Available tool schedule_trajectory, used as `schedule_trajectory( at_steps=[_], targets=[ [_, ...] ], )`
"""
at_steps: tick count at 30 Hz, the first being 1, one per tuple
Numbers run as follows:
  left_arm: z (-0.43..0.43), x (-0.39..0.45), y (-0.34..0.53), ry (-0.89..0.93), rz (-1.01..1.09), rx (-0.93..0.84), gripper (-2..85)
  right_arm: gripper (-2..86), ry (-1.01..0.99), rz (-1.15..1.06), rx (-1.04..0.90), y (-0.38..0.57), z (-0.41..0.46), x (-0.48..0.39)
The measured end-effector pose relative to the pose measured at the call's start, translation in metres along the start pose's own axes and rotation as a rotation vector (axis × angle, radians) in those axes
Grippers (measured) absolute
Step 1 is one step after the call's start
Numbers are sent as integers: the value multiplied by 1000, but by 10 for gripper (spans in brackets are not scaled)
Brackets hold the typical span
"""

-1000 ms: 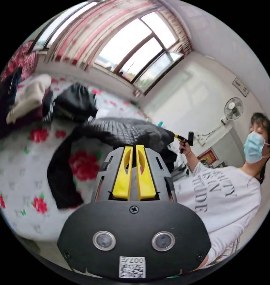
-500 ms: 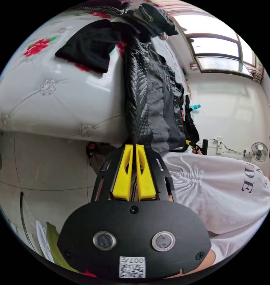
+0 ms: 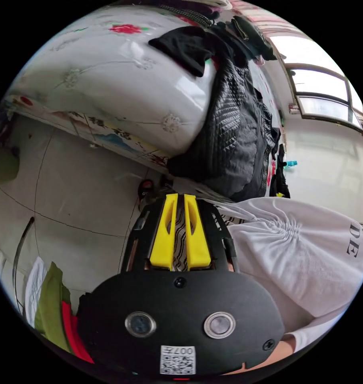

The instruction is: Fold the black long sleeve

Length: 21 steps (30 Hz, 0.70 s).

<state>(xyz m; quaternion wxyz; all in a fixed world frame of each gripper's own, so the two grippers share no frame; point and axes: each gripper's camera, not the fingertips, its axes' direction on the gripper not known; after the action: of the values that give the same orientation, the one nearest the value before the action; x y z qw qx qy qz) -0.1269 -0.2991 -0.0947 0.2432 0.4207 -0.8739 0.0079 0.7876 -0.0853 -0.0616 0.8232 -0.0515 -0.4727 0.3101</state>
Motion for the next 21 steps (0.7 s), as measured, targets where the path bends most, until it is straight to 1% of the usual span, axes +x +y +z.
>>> schedule_trajectory(
  at_steps=[4,8,13,17,18,19,20,21],
  targets=[
    [-14,20,-5,24,4,77,18,72,68,-11,125,-77,-11,4],
    [-28,54,-13,77,-3,189,4,78,140,-23,173,-146,-6,10],
    [-39,84,-14,118,-52,270,1,86,175,-71,99,-234,34,20],
    [-45,103,-15,113,-95,296,2,77,203,-44,-6,-272,73,31],
    [-46,107,-16,114,-102,305,3,69,194,-19,-78,-280,89,38],
    [-46,109,-17,115,-104,305,3,50,253,-8,-37,-282,86,39],
    [-47,113,-21,115,-105,304,4,41,266,-10,-10,-284,83,39],
    [-48,118,-26,108,-98,307,5,25,254,-2,-60,-290,81,43]
  ],
)
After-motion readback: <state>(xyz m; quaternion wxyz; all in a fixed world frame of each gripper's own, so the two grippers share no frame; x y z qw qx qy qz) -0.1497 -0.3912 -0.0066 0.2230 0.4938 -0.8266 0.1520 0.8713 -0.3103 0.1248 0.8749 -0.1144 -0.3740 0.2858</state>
